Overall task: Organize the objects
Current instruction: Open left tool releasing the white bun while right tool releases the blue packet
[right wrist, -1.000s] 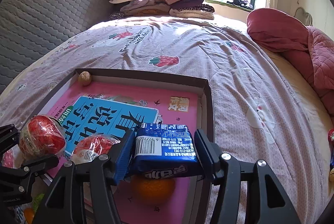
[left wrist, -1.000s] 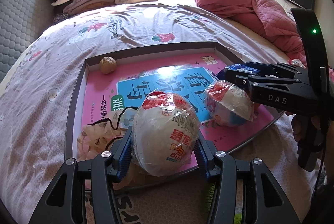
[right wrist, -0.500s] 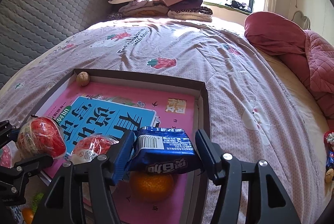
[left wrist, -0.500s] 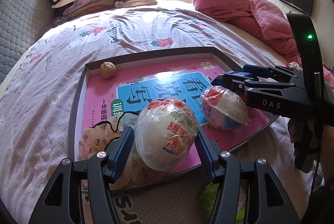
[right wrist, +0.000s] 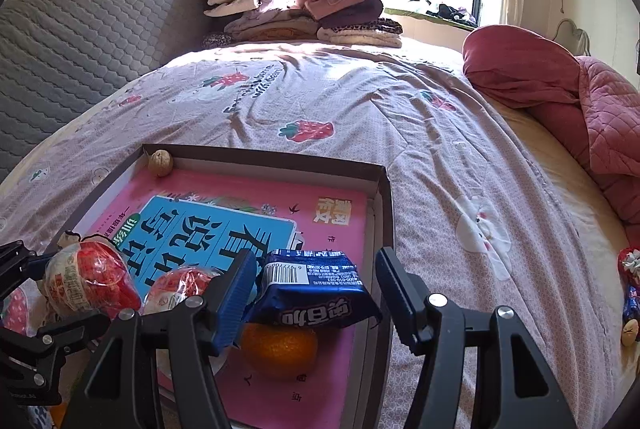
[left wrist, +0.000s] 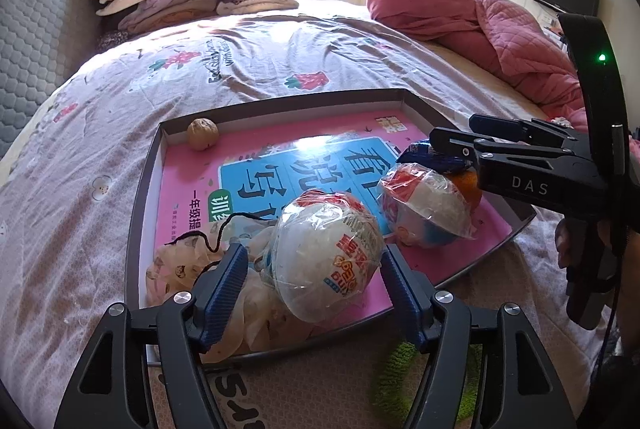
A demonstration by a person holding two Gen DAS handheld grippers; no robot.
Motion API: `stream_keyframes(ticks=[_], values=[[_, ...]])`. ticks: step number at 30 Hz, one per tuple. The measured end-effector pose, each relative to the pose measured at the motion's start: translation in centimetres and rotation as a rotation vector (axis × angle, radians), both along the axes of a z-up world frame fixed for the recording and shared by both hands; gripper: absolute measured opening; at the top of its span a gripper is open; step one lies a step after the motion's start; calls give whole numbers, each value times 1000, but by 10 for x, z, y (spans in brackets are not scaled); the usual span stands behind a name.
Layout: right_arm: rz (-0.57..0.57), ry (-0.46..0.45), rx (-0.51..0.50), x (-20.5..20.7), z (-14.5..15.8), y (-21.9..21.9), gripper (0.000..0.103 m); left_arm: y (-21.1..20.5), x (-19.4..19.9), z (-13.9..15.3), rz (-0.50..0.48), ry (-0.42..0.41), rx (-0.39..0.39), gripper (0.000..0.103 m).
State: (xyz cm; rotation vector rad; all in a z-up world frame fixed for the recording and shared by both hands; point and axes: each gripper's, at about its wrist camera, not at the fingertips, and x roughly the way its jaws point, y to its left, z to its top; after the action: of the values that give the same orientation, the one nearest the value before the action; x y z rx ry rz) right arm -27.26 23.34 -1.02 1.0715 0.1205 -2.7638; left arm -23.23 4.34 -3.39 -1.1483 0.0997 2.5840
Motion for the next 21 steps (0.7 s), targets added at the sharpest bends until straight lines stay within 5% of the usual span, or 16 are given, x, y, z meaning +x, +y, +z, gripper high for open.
stream_keyframes(ticks=[21], values=[[-1,65,-16,12,26,0,62,2,6,11,-17,38,9,73]])
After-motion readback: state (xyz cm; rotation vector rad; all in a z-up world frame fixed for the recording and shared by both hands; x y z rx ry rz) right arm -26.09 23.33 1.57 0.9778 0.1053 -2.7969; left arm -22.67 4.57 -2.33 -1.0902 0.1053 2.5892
